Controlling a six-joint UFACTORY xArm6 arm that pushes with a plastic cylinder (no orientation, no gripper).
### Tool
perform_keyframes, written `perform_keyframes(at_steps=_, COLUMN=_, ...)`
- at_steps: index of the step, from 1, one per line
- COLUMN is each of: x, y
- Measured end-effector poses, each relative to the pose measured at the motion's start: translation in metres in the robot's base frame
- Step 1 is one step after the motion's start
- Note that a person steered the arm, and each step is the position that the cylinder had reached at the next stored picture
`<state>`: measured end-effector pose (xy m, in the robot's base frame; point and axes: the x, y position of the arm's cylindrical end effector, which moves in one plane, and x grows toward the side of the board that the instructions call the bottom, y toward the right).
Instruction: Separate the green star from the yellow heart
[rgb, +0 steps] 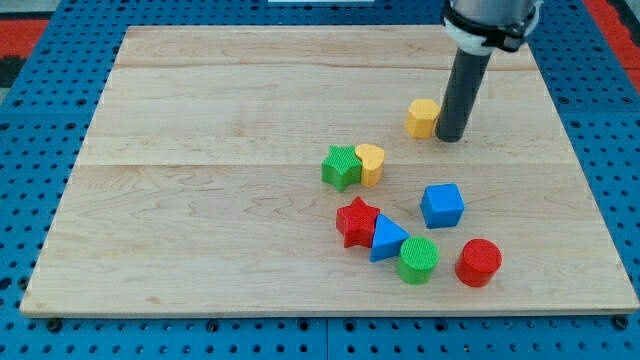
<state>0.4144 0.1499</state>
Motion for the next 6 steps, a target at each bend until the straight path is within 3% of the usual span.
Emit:
perform_keyframes(at_steps=1, x=0.053, y=-0.052)
perform_keyframes(at_steps=2, x=0.068, y=-0.135)
perform_keyframes(at_steps=3, x=0.027, y=-0.14)
perform_keyframes(at_steps=4, x=0.017, y=-0.079)
perform_keyframes(at_steps=6, x=0.057, y=-0.093)
